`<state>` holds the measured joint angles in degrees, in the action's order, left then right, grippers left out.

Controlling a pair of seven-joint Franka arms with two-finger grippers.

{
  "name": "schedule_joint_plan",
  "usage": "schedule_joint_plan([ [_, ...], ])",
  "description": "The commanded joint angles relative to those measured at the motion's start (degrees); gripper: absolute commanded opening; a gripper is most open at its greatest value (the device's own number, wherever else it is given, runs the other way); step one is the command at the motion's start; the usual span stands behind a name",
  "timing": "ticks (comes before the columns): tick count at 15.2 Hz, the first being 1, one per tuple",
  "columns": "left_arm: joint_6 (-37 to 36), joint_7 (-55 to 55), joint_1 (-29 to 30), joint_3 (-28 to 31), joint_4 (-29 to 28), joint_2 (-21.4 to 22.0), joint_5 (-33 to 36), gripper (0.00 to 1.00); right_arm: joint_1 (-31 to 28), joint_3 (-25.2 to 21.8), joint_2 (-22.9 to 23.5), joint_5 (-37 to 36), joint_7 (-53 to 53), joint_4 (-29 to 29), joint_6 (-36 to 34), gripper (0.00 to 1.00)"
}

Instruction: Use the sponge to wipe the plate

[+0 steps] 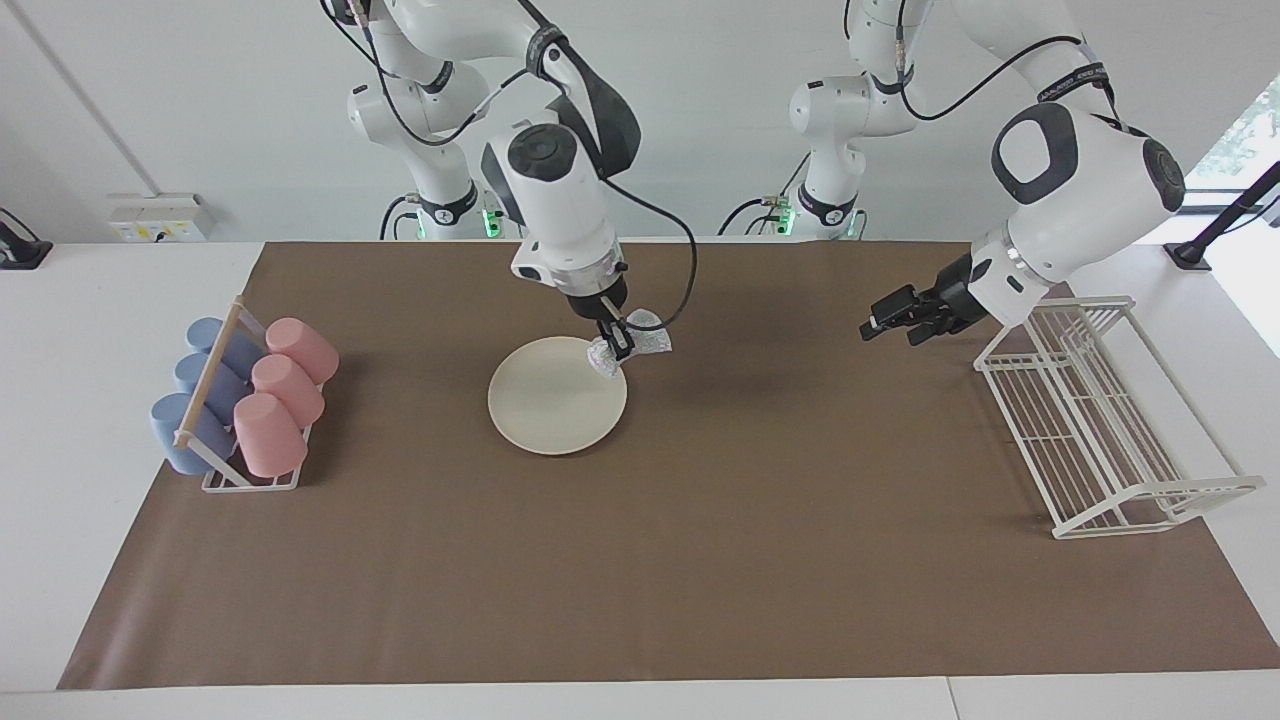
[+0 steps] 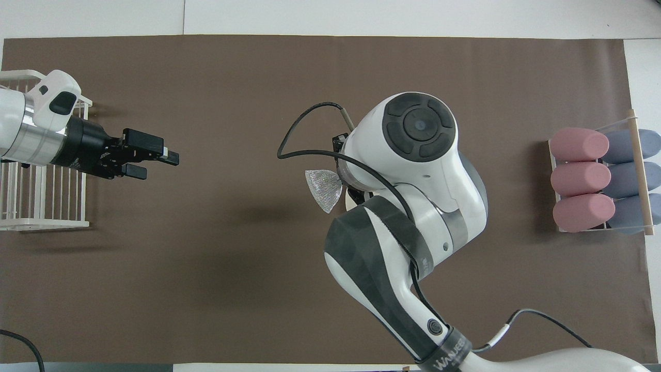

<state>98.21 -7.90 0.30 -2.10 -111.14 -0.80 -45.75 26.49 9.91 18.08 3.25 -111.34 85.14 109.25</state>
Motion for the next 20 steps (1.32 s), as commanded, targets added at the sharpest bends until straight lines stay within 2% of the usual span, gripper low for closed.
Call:
schedule_joint_plan([
  [1,-0.03,-4.13,-0.03,-0.36,-4.95,3.34,-8.71,1.00,1.97,0.11,3.37,-1.41,-6.25,-5.60,-1.75,0.00],
  [3,0.05,-6.76,-1.69,-0.36,-7.32,3.61,-15.04,1.00,2.68,0.11,3.28,-1.84,-6.52,-5.60,-1.67,0.00],
  [7,0.14,-18.79,-3.90,-0.44,-13.21,3.52,-25.51,1.00,2.77,0.11,3.28,-2.11,-6.61,-5.51,-1.84,0.00],
  [9,0.76,-21.01,-6.26,-0.53,-13.84,3.08,-30.17,1.00,2.77,0.11,3.28,-2.11,-6.61,-5.51,-2.02,0.00],
  [12,4.87,-21.10,-11.18,-0.53,-14.28,2.90,-33.96,1.00,2.77,0.11,3.19,-2.11,-6.61,-5.51,-2.02,0.00],
  [17,10.07,-21.54,-14.71,-0.53,-14.89,2.82,-34.41,1.00,2.69,0.11,3.19,-2.20,-6.61,-5.60,-2.02,0.00],
  [18,10.07,-21.54,-14.62,-0.53,-14.89,2.82,-34.41,0.98,2.69,0.11,3.19,-2.29,-6.52,-5.60,-2.02,0.00],
  [20,10.51,-21.54,-14.62,-0.53,-14.72,2.73,-34.50,0.78,2.60,0.11,3.19,-2.55,-6.52,-5.60,-2.02,0.00],
])
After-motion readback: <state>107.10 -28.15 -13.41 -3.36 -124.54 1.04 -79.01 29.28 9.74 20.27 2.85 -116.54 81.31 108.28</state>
